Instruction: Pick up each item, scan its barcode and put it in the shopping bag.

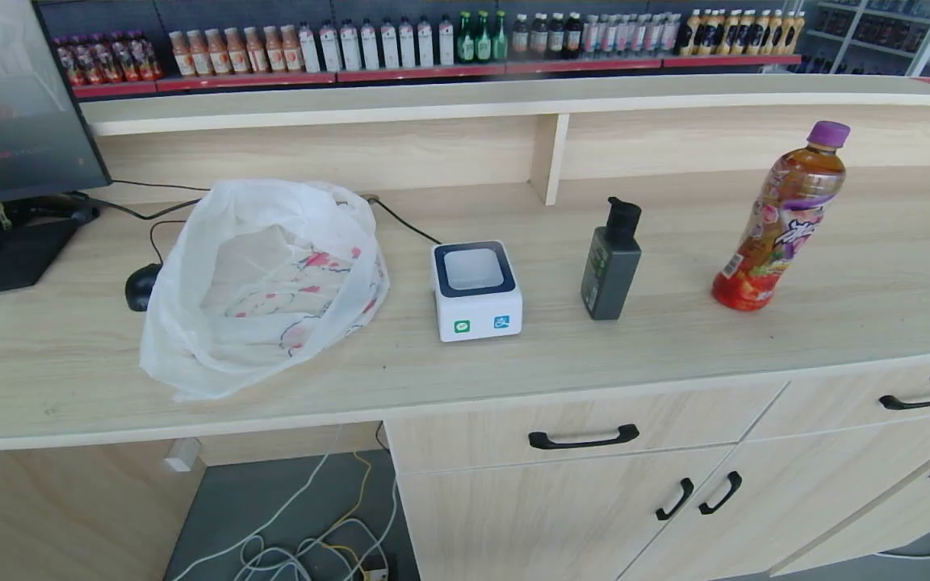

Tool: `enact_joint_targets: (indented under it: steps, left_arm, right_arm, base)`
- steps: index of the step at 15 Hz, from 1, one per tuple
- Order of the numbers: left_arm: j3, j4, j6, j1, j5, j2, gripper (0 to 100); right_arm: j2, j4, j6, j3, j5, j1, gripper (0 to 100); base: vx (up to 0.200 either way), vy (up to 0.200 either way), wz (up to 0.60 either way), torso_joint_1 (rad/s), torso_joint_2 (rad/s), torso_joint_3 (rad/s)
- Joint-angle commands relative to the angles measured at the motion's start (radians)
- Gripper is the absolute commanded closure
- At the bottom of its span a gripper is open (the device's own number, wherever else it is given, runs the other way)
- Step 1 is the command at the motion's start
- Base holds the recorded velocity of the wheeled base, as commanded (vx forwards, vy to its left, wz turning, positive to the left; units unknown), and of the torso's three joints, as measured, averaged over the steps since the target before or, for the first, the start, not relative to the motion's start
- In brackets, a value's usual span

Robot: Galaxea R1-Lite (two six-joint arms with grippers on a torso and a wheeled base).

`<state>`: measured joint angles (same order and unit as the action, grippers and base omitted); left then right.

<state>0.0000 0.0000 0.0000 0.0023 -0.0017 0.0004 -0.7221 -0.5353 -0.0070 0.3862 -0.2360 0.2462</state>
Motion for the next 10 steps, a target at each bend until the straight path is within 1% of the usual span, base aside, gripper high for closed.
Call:
enact_joint_targets:
  steps: [1,3,6,7,9,10]
  left_arm:
    - [0.000,0.000,0.000,0.001,0.000,0.000,0]
    - [0.000,0.000,0.000,0.001,0.000,0.000,0]
    - [0.000,0.000,0.000,0.001,0.000,0.000,0]
    - [0.000,0.000,0.000,0.001,0.000,0.000,0]
    - [0.000,0.000,0.000,0.001,0.000,0.000,0]
    - [0.000,0.000,0.000,0.001,0.000,0.000,0]
  right_arm:
    - [-0.125,-0.048,-0.005,0.016,0.000,0.030,0]
    - [-0.140,-0.074,-0.045,0.000,0.007,0.028,0]
    - [-0.165,-0.075,-0.142,-0.004,0.075,0.028,0]
    - [-0.166,-0.075,-0.160,0.000,0.122,0.030,0]
    - [-0.204,-0.086,-0.194,0.011,0.264,0.031,0]
    - [-0.223,-0.126,-0.203,0.022,0.285,0.031,0]
  base:
    - [0.000,0.000,0.00,0.000,0.00,0.000]
    - [0.000,0.000,0.00,0.000,0.00,0.000]
    - [0.000,0.000,0.00,0.000,0.00,0.000]
    - [0.000,0.000,0.00,0.000,0.00,0.000]
    - [0.000,0.000,0.00,0.000,0.00,0.000]
    - [0.000,0.000,0.00,0.000,0.00,0.000]
